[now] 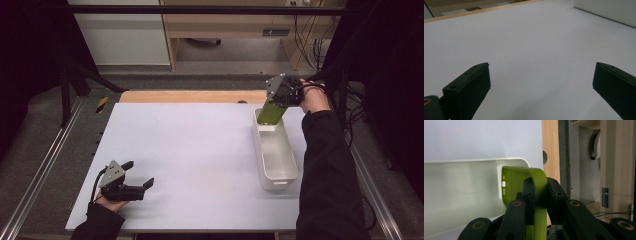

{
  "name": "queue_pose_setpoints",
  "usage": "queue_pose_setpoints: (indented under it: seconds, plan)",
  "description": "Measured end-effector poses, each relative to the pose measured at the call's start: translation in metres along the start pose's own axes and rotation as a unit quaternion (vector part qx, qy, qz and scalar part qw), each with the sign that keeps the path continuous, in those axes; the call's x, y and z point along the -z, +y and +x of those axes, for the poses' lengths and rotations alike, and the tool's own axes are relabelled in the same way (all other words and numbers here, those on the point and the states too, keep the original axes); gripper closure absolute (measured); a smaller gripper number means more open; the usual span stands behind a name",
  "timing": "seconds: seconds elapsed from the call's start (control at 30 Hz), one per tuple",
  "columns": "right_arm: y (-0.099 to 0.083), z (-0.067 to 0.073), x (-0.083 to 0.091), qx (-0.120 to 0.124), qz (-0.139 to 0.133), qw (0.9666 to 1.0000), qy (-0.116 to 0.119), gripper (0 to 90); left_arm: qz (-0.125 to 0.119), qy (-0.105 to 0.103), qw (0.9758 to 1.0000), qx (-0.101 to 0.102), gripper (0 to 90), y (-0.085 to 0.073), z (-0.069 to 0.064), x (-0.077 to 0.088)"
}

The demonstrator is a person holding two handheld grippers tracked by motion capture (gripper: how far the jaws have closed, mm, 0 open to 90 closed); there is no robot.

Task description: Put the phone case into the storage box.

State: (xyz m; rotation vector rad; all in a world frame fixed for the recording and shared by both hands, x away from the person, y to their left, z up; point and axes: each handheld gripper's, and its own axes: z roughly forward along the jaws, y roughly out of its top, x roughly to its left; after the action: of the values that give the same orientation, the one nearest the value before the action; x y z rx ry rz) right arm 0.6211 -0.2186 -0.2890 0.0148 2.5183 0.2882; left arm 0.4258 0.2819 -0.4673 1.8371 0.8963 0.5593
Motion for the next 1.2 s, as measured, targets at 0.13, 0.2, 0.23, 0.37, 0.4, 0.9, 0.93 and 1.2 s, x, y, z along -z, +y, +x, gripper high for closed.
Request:
queue_pose_setpoints:
  seconds: [0.13,0.2,0.23,0.37,0.4,0.9,0.93,1.2]
  plan:
    - [0.002,0.000,-0.005,0.012,0.002,0.9999,0.003,78.3,0.000,0.000,1.0000,0.000,1.0,0.000,0.000,0.000]
    - [0.003,0.000,-0.008,0.013,0.004,0.9999,0.006,78.4,0.000,0.000,1.0000,0.000,1.0,0.000,0.000,0.000]
    - [0.004,0.000,-0.009,0.015,0.004,0.9999,0.006,78.4,0.001,0.000,1.0000,0.000,1.0,0.000,0.000,0.000]
    - [0.006,-0.001,-0.015,0.019,0.007,0.9997,0.011,78.4,0.003,-0.001,1.0000,0.000,0.9,0.000,0.000,-0.001]
    - [0.006,-0.001,-0.017,0.022,0.006,0.9997,0.013,78.4,0.003,-0.001,1.0000,-0.001,1.0,0.000,0.000,-0.001]
    - [0.007,-0.003,-0.030,0.031,0.018,0.9991,0.022,78.4,0.006,0.000,1.0000,-0.001,1.0,-0.001,0.000,-0.001]
    - [0.006,-0.003,-0.031,0.030,0.019,0.9991,0.022,78.4,0.006,-0.001,1.0000,-0.001,1.0,-0.001,0.000,-0.001]
    - [0.007,-0.004,-0.037,0.036,0.024,0.9987,0.026,78.5,0.006,-0.001,1.0000,-0.002,1.0,-0.001,0.000,-0.001]
